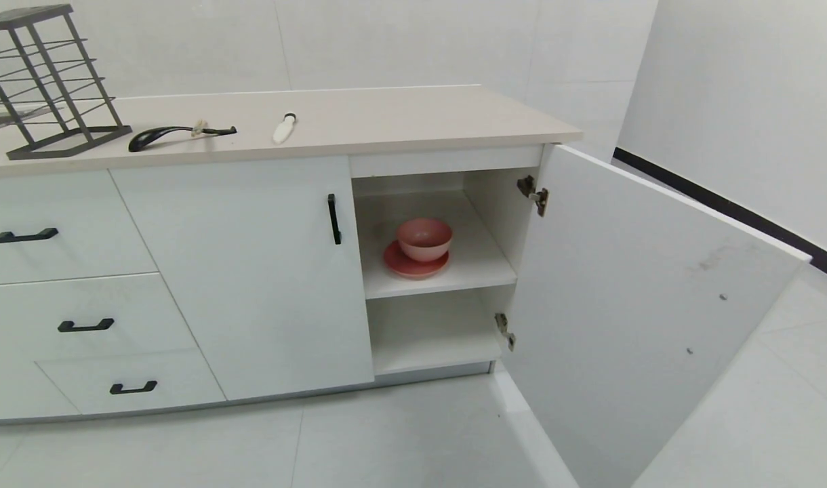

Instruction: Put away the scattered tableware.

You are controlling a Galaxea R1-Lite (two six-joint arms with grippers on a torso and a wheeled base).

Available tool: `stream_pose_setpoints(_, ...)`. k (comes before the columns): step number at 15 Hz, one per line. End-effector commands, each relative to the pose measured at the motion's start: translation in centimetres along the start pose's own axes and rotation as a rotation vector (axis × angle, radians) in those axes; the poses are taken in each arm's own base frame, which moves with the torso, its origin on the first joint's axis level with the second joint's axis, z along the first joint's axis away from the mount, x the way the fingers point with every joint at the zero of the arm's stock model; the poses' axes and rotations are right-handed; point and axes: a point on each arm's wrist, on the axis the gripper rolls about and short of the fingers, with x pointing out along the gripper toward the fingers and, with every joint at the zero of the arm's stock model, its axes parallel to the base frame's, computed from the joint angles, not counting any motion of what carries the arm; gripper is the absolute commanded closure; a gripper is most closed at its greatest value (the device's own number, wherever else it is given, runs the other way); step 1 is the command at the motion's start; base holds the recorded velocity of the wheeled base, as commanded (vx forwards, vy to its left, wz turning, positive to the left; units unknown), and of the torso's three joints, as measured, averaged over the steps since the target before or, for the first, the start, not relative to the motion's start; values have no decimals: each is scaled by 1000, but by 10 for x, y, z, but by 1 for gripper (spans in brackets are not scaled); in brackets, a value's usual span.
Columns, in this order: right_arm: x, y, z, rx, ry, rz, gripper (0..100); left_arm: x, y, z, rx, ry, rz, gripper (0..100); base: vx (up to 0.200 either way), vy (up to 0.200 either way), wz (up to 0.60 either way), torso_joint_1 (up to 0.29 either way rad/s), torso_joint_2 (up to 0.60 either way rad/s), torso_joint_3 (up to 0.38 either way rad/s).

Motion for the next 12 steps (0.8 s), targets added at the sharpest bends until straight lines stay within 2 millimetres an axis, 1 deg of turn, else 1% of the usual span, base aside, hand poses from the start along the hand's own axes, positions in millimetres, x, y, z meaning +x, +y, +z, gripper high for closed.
stream_pose_setpoints(1,0,0,0,1,2,0,100,0,0,0,-1,0,1,0,-200,-200,0,7,-2,7)
stream_pose_setpoints(10,0,0,0,4,2,6,100,0,0,0,-4,0,1,0,0,-200,0,2,1,3)
stream_pose_setpoints(11,0,1,0,-7,2,60,100,0,0,0,-6,0,1,0,0,-200,0,2,-7,2)
stream_pose_setpoints(12,0,1,0,-7,-3,61,100,0,0,0,-6,0,1,0,0,-200,0,-2,-2,-2)
